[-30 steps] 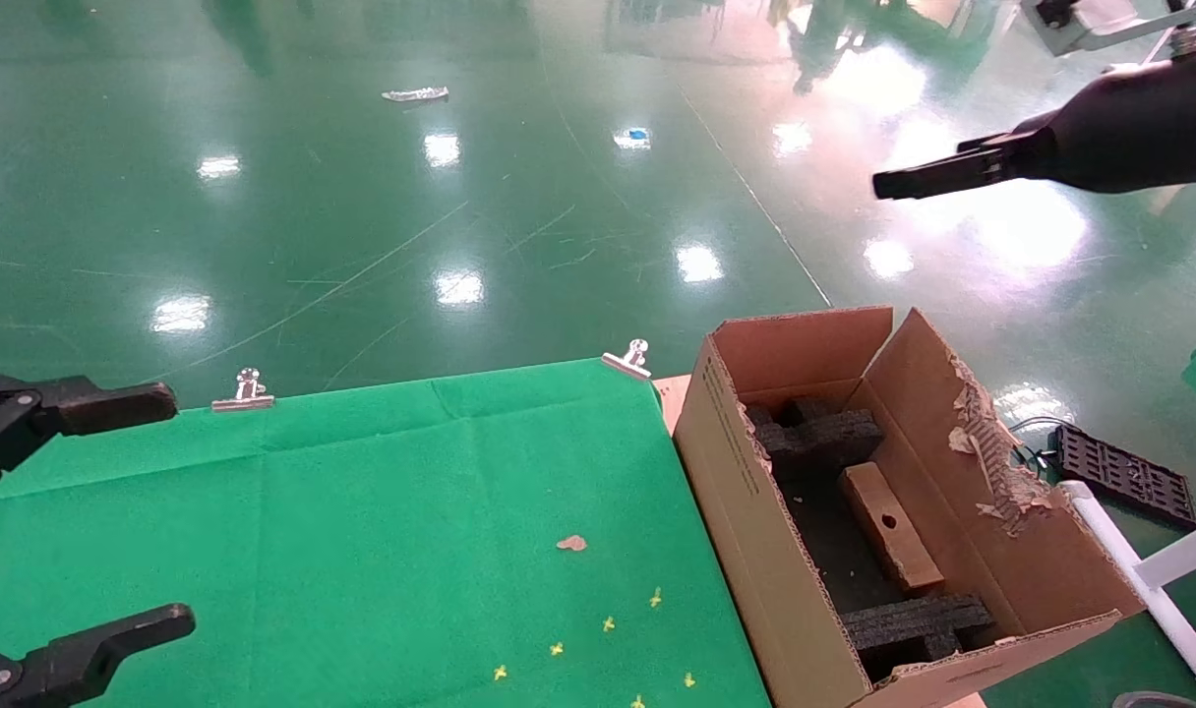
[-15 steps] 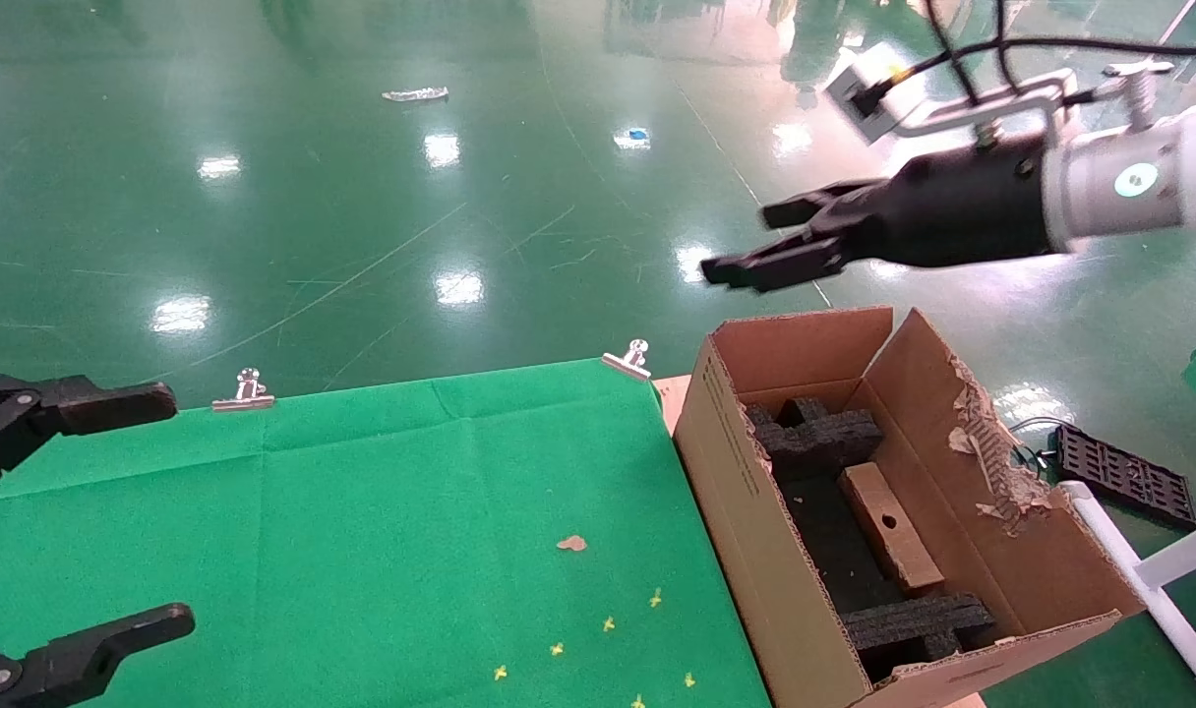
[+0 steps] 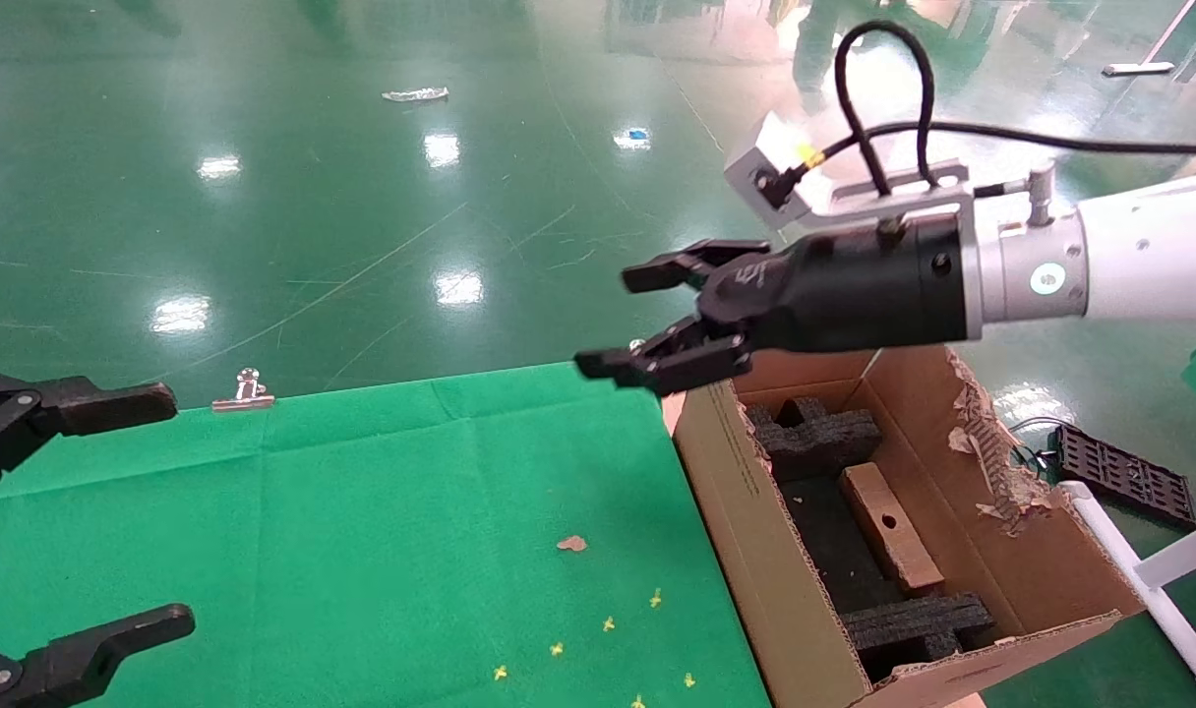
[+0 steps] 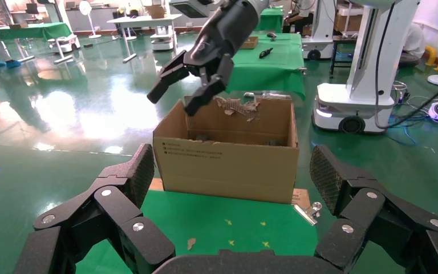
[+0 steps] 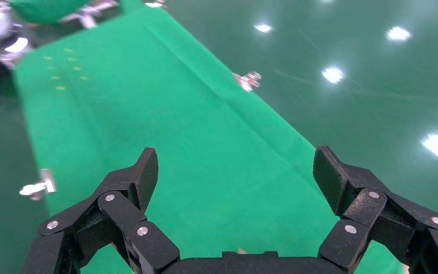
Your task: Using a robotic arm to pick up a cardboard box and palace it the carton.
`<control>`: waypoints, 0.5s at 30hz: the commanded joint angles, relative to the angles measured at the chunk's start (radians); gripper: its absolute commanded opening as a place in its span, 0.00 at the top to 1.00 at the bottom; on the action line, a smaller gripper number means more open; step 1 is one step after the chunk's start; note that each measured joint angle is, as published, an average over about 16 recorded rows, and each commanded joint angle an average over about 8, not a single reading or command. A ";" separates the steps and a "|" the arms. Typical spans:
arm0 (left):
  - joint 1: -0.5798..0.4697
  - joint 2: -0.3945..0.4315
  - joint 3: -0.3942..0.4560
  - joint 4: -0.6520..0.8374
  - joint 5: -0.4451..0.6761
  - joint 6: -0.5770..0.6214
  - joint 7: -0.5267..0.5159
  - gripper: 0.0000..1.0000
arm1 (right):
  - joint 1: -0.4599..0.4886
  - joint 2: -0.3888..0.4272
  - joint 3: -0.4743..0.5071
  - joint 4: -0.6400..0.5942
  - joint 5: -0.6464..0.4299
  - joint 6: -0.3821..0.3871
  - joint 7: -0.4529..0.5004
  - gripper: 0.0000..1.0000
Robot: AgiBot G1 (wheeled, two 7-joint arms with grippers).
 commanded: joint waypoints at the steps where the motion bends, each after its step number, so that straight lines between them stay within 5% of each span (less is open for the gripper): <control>1: 0.000 0.000 0.000 0.000 0.000 0.000 0.000 0.00 | -0.042 -0.004 0.042 0.015 0.018 -0.013 -0.024 0.00; 15: 0.000 0.000 0.001 0.000 -0.001 0.000 0.000 0.00 | -0.345 -0.036 0.350 0.127 0.151 -0.106 -0.199 0.00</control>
